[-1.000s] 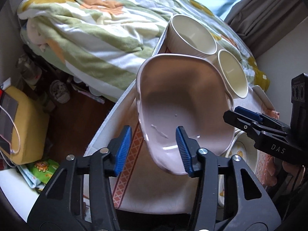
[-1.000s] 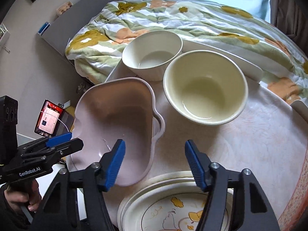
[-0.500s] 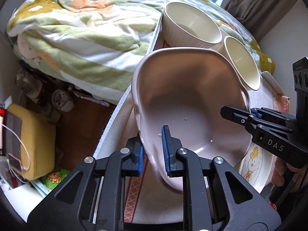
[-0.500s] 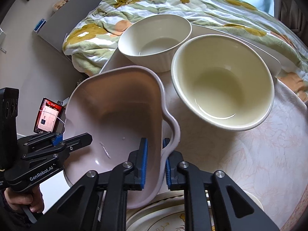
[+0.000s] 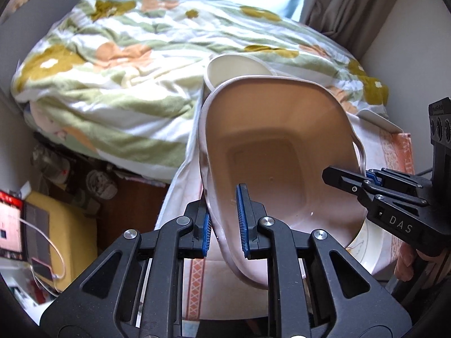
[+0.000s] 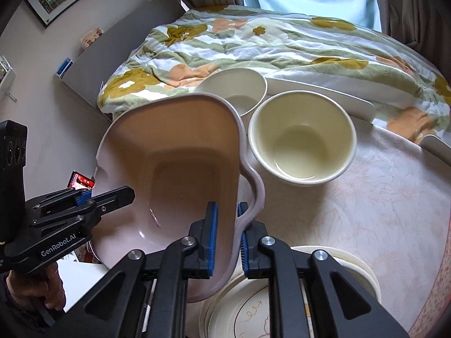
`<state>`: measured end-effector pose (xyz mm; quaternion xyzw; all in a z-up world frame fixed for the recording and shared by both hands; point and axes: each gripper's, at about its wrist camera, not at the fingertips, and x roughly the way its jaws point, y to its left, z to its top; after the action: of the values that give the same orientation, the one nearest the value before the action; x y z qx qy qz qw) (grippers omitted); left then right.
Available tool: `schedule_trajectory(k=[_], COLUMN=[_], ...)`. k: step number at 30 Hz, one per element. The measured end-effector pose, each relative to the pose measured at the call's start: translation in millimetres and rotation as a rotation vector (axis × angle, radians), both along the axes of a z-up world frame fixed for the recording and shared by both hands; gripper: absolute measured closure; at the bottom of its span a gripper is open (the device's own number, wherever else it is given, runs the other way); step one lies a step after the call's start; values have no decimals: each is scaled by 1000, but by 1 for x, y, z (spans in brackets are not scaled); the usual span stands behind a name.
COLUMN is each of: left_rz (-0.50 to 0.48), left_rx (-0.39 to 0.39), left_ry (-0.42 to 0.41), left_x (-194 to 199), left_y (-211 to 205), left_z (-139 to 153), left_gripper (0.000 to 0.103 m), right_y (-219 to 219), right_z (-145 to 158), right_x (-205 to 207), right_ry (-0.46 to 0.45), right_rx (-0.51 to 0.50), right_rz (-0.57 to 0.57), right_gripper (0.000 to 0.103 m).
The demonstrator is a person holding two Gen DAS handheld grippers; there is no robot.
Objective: Organize plates and bowls
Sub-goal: 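Lift the pink basin, carry it across the table, lower and release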
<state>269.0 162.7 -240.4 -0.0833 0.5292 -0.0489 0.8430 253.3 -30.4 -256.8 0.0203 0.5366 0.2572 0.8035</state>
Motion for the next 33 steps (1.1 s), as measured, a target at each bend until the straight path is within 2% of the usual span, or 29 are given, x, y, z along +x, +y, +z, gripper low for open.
schedule_trajectory(k=[4, 8, 15, 22, 25, 29, 33], left_rz=[-61, -133, -257, -334, -355, -374, -382], left_rx=[3, 5, -33, -85, -77, -59, -45], left_ry=[-36, -78, -78, -21, 9, 47, 76], left_x=[-5, -18, -40, -55, -59, -61, -62], left_y=[-34, -89, -211, -324, -362, -399, -412], left_z=[25, 45, 48, 13, -7, -35, -56], left_gripper=[89, 89, 89, 89, 89, 89, 89], right_y=[-34, -82, -184, -279, -308, -340, -361], right_z=[23, 41, 56, 36, 20, -4, -23], right_x=[-17, -37, -77, -99, -100, -97, -102], right_ry=[-44, -76, -96, -60, -40, -8, 19], right_rx=[28, 49, 5, -49, -67, -85, -90], right_rz=[-65, -138, -258, -362, -387, -406, -411], right_gripper=[90, 90, 90, 90, 90, 90, 90])
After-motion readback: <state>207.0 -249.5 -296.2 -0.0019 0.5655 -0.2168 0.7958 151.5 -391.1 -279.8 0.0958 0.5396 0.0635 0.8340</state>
